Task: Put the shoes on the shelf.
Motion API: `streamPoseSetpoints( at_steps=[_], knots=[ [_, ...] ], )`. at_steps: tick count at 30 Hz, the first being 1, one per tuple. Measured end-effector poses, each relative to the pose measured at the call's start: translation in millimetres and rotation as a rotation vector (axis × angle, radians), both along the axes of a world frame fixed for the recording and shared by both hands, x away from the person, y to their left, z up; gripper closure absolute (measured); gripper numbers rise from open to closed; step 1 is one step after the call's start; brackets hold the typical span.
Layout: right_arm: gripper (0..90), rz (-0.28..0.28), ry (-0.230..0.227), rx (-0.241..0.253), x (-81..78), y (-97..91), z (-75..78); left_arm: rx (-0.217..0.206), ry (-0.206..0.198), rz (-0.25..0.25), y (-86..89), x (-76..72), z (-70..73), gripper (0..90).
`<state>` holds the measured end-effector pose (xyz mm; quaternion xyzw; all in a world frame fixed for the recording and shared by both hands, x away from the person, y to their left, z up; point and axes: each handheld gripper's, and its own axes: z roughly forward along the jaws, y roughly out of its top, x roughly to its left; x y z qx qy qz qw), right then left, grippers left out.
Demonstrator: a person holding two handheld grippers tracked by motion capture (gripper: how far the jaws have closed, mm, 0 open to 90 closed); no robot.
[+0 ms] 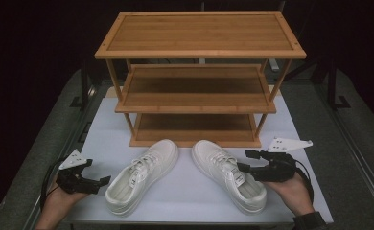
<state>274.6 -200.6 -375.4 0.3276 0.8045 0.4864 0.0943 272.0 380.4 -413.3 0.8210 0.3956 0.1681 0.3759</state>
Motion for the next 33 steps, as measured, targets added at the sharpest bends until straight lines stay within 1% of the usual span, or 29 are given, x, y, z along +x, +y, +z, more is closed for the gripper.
streamPoseSetpoints(
  at_steps=[1, 3, 4, 5, 6, 7, 9, 10, 11, 12, 13, 14, 15, 17, 18, 19, 20, 22, 24, 25, 26, 27, 28, 29, 32, 33],
  knots=[
    [40.2, 0.000, 0.000, -0.006, -0.8, -0.9, 0.0, -0.010, -0.006, -0.012, -0.4, -1.3, 4.7, 0.7],
    [40.2, 0.009, 0.003, -0.009, -1.6, -2.2, -0.6, -0.051, -0.033, -0.043, -2.4, -5.0, 16.7, 7.0],
    [40.2, 0.009, 0.003, -0.009, -1.6, -2.2, -0.6, -0.051, -0.033, -0.043, -2.4, -5.0, 16.7, 7.0],
    [39.8, 0.010, 0.004, -0.018, -2.2, -3.2, -1.6, -0.082, -0.052, -0.068, -5.2, -7.5, 27.2, 7.4],
    [39.4, 0.012, 0.003, -0.016, -2.1, -3.8, -2.0, -0.097, -0.061, -0.088, -7.1, -8.8, 31.5, 9.6],
    [39.4, 0.014, 0.000, -0.017, -2.0, -4.3, -2.4, -0.107, -0.070, -0.101, -8.9, -9.7, 34.3, 12.5],
    [39.3, 0.018, -0.001, -0.017, -1.6, -5.4, -3.5, -0.137, -0.080, -0.135, -14.5, -11.4, 40.1, 14.7],
    [39.3, 0.018, -0.001, -0.017, -1.6, -5.4, -3.5, -0.137, -0.080, -0.135, -14.5, -11.4, 40.1, 15.9],
    [39.2, 0.018, -0.001, -0.013, -1.9, -5.7, -3.9, -0.147, -0.084, -0.159, -20.5, -12.5, 42.3, 15.9],
    [39.2, 0.017, 0.001, -0.010, -3.3, -6.1, -5.6, -0.147, -0.085, -0.168, -23.9, -12.9, 42.9, 16.6],
    [39.2, 0.024, 0.001, -0.012, -3.7, -5.7, -6.6, -0.145, -0.087, -0.203, -32.6, -13.8, 43.7, 19.6],
    [39.2, 0.026, 0.001, -0.013, -4.2, -5.3, -7.0, -0.145, -0.087, -0.203, -32.6, -13.8, 43.7, 22.0],
    [39.2, 0.029, 0.005, -0.014, -4.3, -4.9, -7.7, -0.146, -0.080, -0.239, -40.4, -12.3, 43.5, 24.1],
    [39.4, 0.030, 0.007, -0.012, -3.4, -4.5, -9.2, -0.144, -0.073, -0.264, -46.5, -8.7, 41.8, 25.5],
    [39.6, 0.033, 0.012, -0.014, -2.4, -4.1, -10.5, -0.146, -0.071, -0.276, -48.3, -7.0, 40.6, 28.8],
    [39.6, 0.033, 0.012, -0.014, -2.4, -4.1, -10.5, -0.146, -0.071, -0.276, -48.3, -7.0, 40.6, 30.9],
    [39.6, 0.036, 0.013, -0.015, -1.6, -3.7, -11.4, -0.145, -0.066, -0.284, -51.8, -4.0, 37.8, 30.9],
    [40.9, 0.038, 0.025, -0.021, 1.0, -2.3, -15.4, -0.140, -0.058, -0.312, -57.3, 1.1, 33.1, 37.2],
    [42.3, 0.039, 0.034, -0.027, 3.3, -2.6, -18.2, -0.139, -0.056, -0.319, -58.7, 2.4, 31.7, 40.8],
    [43.0, 0.040, 0.044, -0.028, 4.9, -2.6, -20.9, -0.134, -0.047, -0.335, -61.8, 5.6, 28.8, 44.0],
    [43.0, 0.040, 0.044, -0.028, 4.9, -2.6, -20.9, -0.134, -0.047, -0.335, -61.8, 5.6, 28.8, 46.4],
    [43.8, 0.042, 0.048, -0.022, 5.4, -2.8, -21.4, -0.131, -0.046, -0.343, -63.6, 7.8, 26.7, 46.4],
    [46.0, 0.052, 0.047, -0.013, 6.2, -3.3, -22.3, -0.130, -0.040, -0.355, -64.4, 8.9, 24.8, 55.8],
    [46.4, 0.054, 0.048, -0.011, 6.2, -3.3, -22.5, -0.129, -0.037, -0.360, -64.6, 8.8, 24.1, 58.8],
    [46.8, 0.057, 0.044, -0.009, 5.5, -3.4, -22.3, -0.129, -0.045, -0.351, -63.5, 7.7, 23.6, 63.0],
    [47.2, 0.056, 0.050, -0.004, 5.2, -3.7, -22.2, -0.131, -0.047, -0.348, -63.1, 7.6, 23.5, 64.2]
  ],
)
